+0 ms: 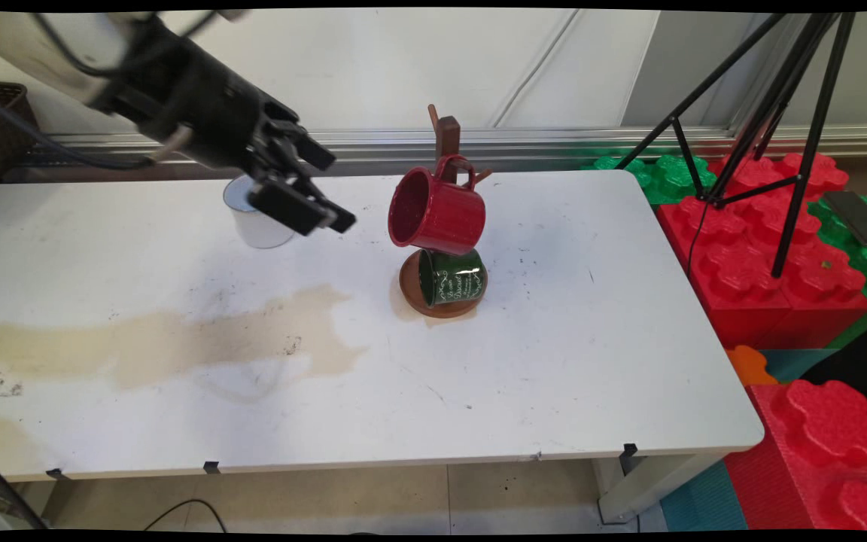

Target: Pick up the red mug from the rack

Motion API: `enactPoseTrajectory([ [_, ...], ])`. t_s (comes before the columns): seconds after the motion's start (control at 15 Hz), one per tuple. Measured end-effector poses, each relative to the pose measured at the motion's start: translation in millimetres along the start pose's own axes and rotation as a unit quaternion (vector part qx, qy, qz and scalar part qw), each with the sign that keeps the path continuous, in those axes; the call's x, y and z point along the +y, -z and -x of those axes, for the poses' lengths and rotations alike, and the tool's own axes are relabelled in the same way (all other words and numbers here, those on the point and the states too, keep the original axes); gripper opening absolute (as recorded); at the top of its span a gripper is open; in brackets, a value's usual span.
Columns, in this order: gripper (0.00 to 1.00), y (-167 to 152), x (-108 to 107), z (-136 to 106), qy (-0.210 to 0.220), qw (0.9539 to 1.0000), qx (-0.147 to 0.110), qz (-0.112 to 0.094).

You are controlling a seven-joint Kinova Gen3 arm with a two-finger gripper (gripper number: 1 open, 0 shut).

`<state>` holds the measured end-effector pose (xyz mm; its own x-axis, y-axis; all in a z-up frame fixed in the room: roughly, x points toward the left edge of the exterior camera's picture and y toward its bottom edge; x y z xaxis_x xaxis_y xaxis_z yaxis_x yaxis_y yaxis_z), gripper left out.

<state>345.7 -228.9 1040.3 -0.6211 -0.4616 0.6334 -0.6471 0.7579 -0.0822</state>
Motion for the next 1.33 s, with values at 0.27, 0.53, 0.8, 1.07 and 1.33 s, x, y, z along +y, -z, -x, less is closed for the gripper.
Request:
enactPoseTrajectory([
  [0.27,1.0,-40.8,-0.1,-0.2,0.025,0.9997,0.008,0.0],
  [0.53,1.0,-74.3,2.8,-1.3,0.044,0.9988,0.023,0.005],
  [0.8,1.0,-100.3,5.9,-2.7,0.058,0.9974,0.044,0.006],
  [1.07,1.0,-121.5,8.8,-4.1,0.071,0.9956,0.061,0.007],
  [1.33,1.0,-140.2,10.9,-4.3,0.085,0.9938,0.071,0.002],
])
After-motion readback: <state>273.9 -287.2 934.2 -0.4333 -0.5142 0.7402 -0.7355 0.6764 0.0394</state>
